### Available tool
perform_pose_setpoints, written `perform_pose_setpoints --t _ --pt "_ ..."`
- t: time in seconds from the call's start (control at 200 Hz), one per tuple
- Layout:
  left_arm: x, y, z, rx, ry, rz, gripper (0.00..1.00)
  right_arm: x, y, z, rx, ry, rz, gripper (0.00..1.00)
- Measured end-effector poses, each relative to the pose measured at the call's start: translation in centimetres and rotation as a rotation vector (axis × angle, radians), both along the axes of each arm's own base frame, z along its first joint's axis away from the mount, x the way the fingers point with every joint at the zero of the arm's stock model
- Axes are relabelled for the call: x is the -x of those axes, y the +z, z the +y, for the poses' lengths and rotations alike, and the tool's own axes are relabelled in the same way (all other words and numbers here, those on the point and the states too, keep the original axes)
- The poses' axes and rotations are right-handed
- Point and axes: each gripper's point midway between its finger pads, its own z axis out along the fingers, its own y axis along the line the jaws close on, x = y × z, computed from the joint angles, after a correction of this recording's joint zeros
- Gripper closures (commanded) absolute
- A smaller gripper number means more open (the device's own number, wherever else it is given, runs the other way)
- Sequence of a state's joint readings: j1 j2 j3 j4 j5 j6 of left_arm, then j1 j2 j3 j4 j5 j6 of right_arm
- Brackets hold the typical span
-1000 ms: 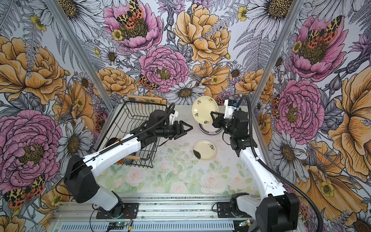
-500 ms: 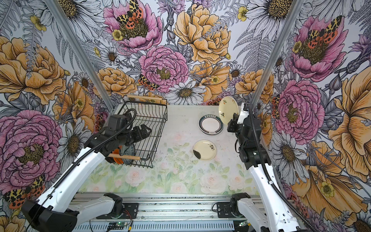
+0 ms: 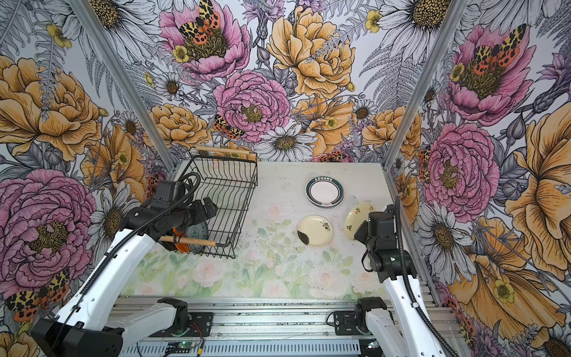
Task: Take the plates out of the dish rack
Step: 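Lower the calligraphy plate onto the cream floral plate with the right gripper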
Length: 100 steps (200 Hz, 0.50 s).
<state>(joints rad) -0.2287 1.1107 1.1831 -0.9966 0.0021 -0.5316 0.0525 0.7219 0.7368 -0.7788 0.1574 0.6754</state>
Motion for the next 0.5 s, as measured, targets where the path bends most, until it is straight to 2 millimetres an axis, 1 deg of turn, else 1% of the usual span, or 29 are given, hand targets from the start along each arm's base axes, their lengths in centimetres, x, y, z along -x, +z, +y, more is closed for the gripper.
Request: perform_pose_setpoints --t 0.115,0.17,0.245,0.305,0.5 --pt "0.2 0.5 0.4 -0.013 0.009 -0.021 0.01 1.4 -3.7 1.7 -0.125 0.016 0.089 1.00" --pt "0.5 0.7 0.7 -0.019 0.020 -0.038 0.01 2.1 -4.9 2.4 -0.176 0.022 0.114 1.00" --pt "1.2 1.0 1.1 -0.017 0.032 -0.059 0.01 2.6 -5.5 3.5 -0.247 0.036 0.121 1.00" --pt "1.5 1.2 1.3 -0.011 0.040 -0.074 0.01 2.6 -5.9 4.4 -0.310 0.053 0.115 1.00" --pt "1.5 1.4 1.6 -0.007 0.065 -0.085 0.01 1.9 -7.7 7.3 -0.500 0.098 0.123 1.00"
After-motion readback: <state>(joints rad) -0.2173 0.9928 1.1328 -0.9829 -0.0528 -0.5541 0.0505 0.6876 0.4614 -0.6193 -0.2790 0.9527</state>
